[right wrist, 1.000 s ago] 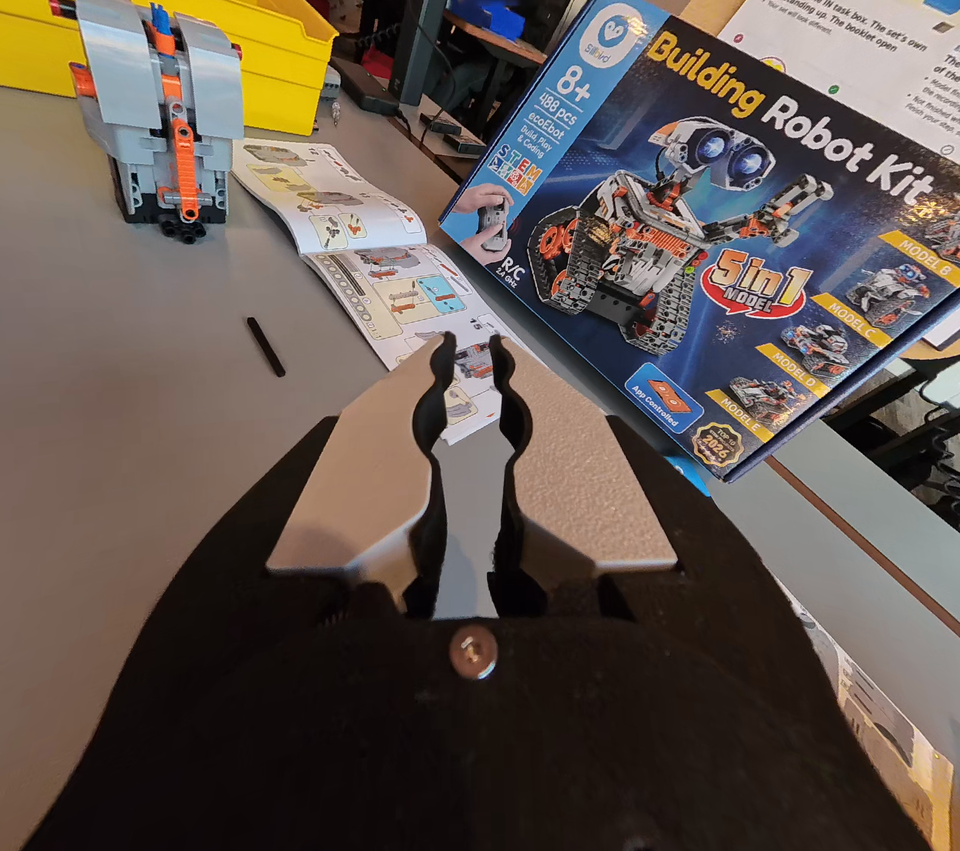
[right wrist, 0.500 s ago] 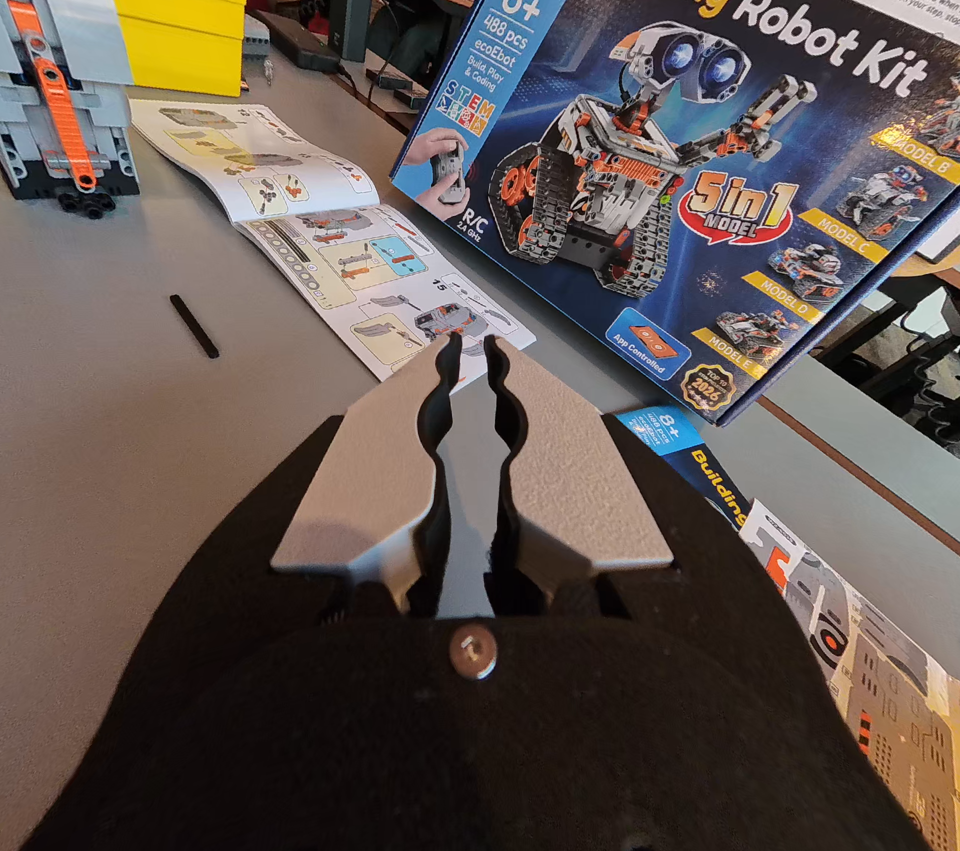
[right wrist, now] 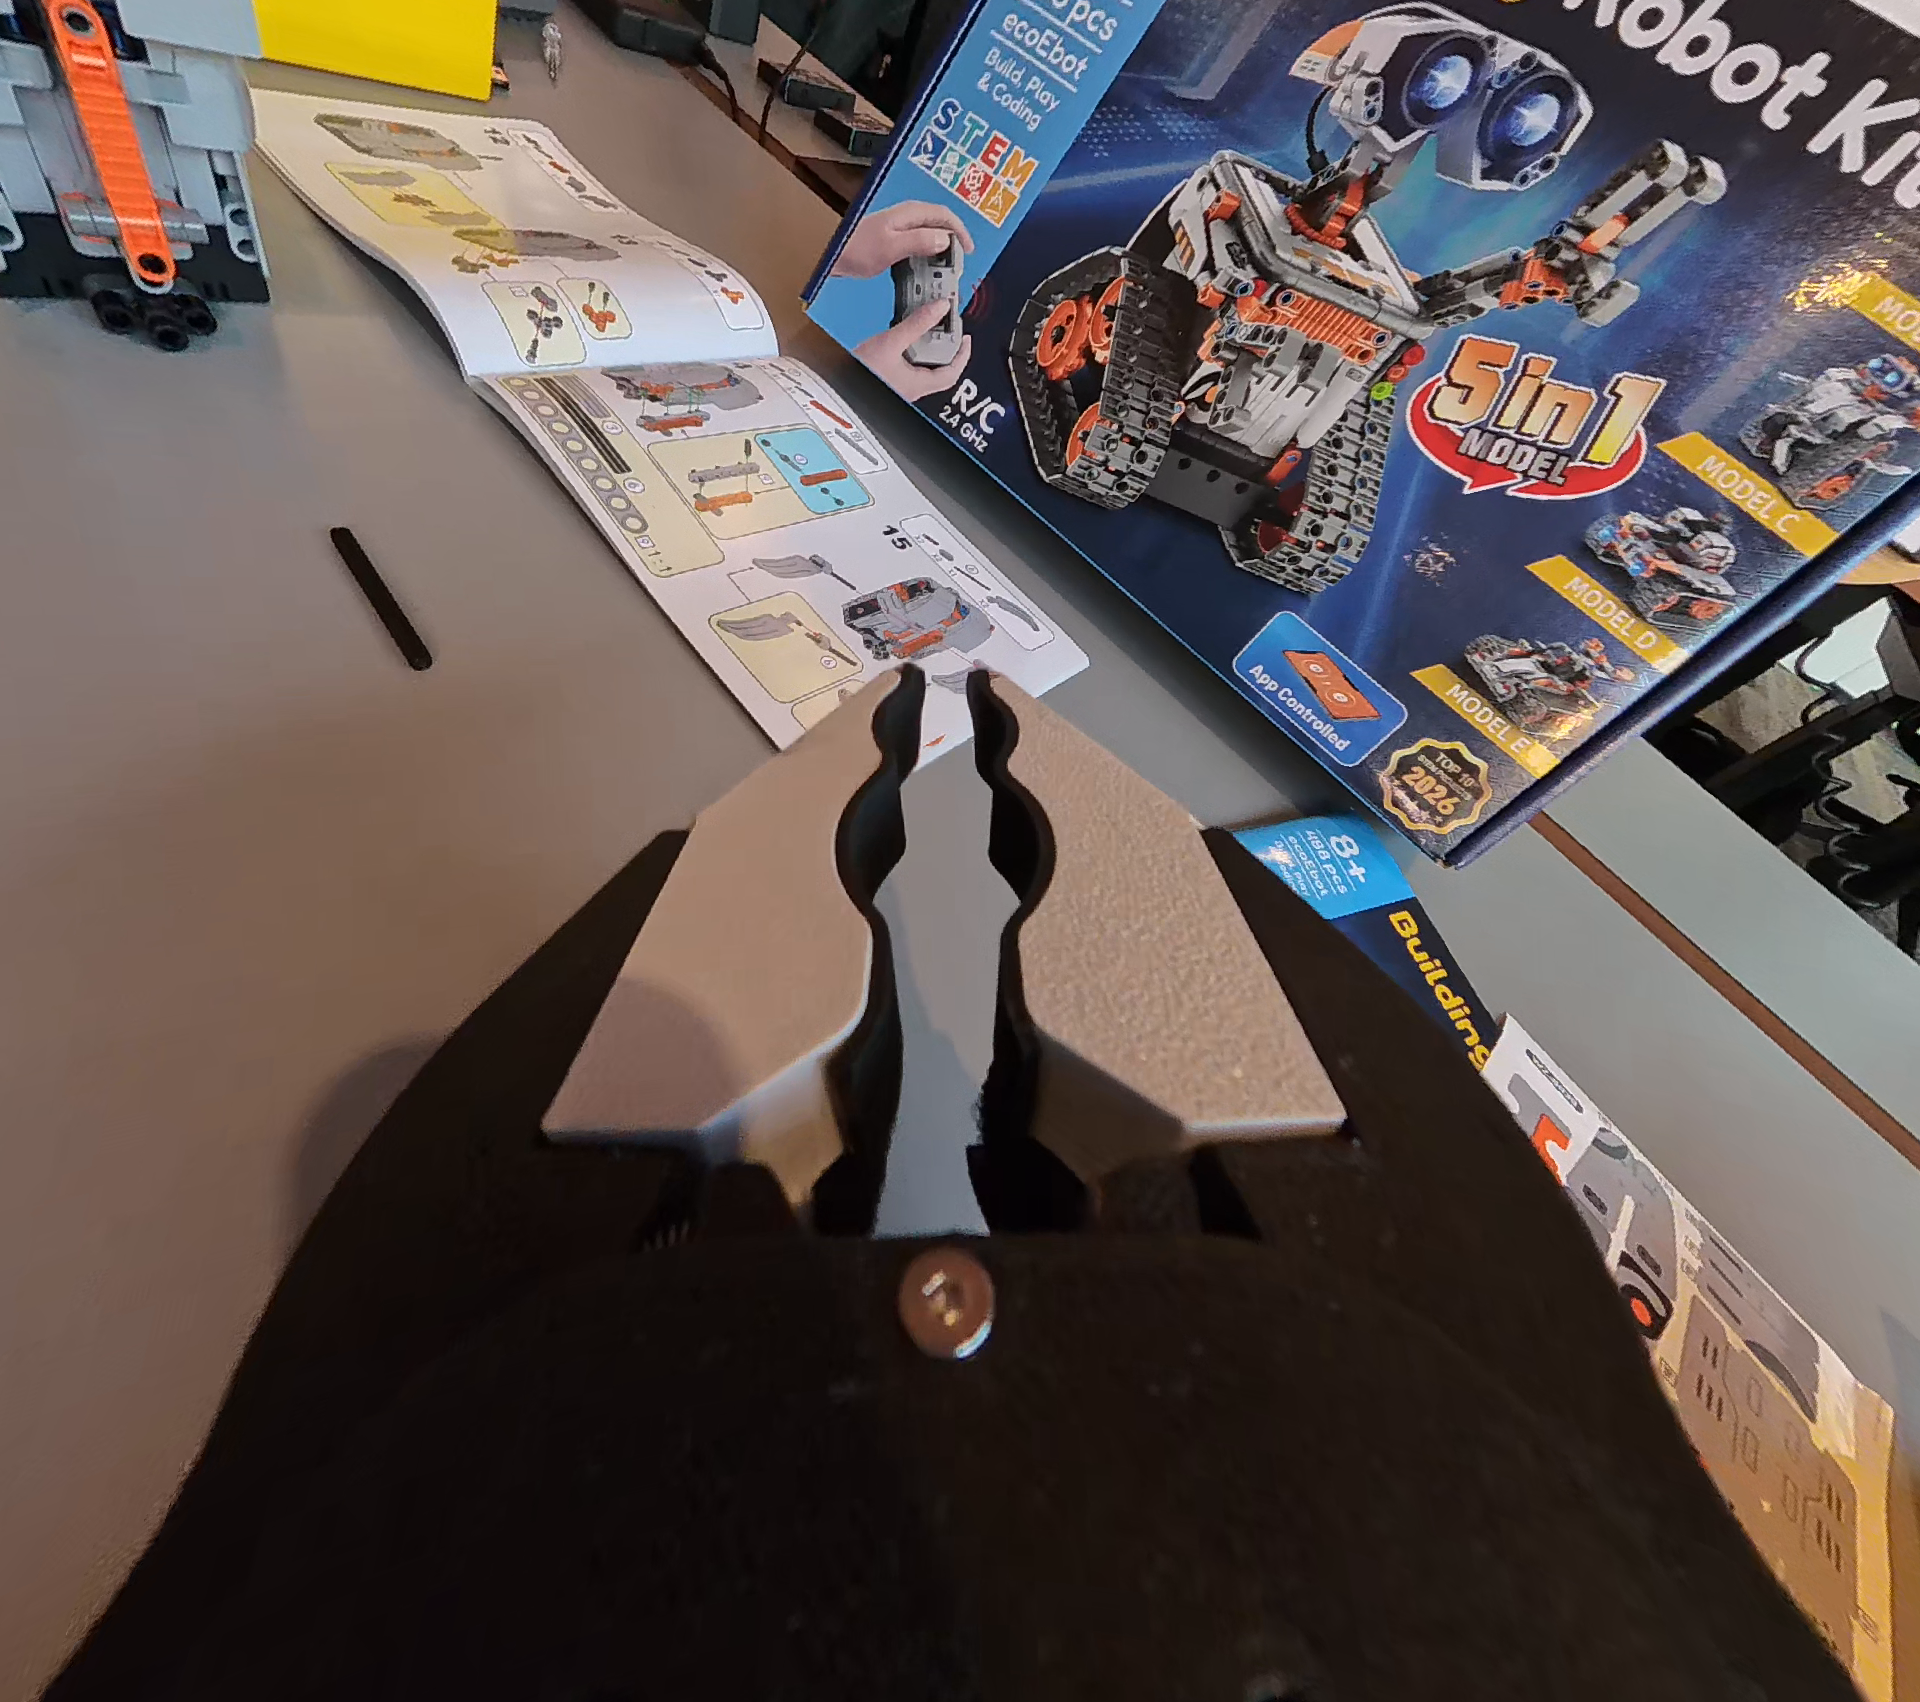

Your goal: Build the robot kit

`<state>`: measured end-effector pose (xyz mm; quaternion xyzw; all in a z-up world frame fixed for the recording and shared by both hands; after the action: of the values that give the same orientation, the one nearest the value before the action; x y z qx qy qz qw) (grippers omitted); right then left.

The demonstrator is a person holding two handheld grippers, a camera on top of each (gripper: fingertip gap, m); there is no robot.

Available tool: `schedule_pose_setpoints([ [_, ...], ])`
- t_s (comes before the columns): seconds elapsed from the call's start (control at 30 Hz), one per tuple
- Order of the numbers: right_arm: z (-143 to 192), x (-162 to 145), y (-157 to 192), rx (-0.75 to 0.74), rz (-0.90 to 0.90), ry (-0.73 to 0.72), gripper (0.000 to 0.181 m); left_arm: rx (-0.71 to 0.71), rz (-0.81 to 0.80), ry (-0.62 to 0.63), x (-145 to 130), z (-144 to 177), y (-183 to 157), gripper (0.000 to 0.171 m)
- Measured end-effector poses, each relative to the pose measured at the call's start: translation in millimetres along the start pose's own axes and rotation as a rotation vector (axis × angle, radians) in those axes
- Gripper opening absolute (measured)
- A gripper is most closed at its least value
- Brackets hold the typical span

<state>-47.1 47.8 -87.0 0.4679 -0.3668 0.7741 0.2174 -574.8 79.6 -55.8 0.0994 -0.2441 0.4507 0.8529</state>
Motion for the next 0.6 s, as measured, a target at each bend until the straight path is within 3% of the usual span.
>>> schedule_pose_setpoints([
  [0.1,0.3,-2.6,0.2,-0.006,0.011,0.016,0.007,-0.015,0.016,0.013,12.4,-18.5,-3.6,0.023],
  [0.17,1.5,-3.3,-0.4,-0.013,0.015,0.02,0.007,-0.035,0.079,0.028,16.3,-32.9,-4.5,0.012],
  [0.33,4.0,-4.0,-2.7,-0.025,0.012,0.021,0.007,-0.097,0.184,0.106,7.7,-60.8,-13.4,0.013],
  [0.5,1.8,-3.5,-2.0,-0.017,0.017,0.027,0.007,-0.058,0.21,0.074,4.0,-52.1,-7.8,0.003],
  [0.6,1.9,-2.6,0.2,-0.013,0.038,0.033,0.007,-0.059,0.228,-0.019,5.0,-34.7,-3.5,0.001],
])
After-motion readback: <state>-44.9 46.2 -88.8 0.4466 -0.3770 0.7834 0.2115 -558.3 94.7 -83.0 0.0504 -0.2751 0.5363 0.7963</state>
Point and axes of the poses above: each gripper's, where its closed fingertips meet, z back along the fingers, x out of its top, y = z × x across the jaws, the point moved 6 cm from there along z, back along the fingers, and after that the axes turned 5 degrees about x, right-handed, at the moved point
